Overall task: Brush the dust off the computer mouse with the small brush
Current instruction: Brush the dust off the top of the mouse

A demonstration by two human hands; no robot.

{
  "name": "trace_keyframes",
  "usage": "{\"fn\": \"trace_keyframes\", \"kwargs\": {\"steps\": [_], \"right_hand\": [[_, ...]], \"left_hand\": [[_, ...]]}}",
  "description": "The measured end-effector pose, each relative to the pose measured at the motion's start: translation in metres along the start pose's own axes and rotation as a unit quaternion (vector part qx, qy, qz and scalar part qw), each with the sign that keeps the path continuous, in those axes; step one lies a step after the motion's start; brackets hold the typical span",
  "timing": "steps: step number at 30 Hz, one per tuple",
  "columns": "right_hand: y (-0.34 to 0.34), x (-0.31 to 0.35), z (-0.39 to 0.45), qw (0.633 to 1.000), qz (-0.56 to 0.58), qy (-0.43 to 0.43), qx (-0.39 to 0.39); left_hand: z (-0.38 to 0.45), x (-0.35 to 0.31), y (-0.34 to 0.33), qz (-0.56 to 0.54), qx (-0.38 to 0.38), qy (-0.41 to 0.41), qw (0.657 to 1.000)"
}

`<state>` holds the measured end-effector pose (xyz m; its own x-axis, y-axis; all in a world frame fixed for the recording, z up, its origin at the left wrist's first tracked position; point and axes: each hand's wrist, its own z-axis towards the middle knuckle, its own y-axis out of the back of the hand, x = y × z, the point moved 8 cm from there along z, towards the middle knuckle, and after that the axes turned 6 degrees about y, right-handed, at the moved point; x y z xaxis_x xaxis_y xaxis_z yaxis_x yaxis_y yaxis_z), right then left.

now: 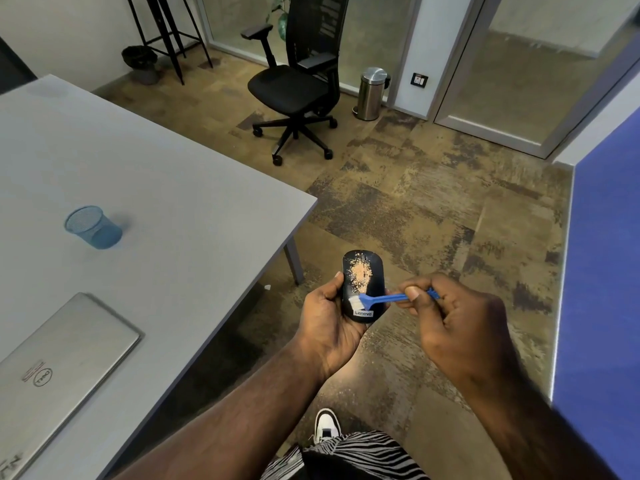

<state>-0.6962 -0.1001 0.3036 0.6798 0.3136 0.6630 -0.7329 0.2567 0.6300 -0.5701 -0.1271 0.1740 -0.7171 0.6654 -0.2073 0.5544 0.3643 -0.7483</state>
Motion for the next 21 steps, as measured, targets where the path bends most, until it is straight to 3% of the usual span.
{"fn": "trace_keyframes", "kwargs": {"steps": [15,21], "right_hand": [[0.02,-0.05,0.028,0.992,-0.047,-0.063,-0.101],[0.015,-0.048,0.025,0.989,0.1,-0.076,-0.078]], "left_hand": [[-0.004,0.0,-0.008,0.002,0.012,0.01,1.0],[-0.004,-0.001,-0.006,-0.011,0.013,0.007,1.0]]}}
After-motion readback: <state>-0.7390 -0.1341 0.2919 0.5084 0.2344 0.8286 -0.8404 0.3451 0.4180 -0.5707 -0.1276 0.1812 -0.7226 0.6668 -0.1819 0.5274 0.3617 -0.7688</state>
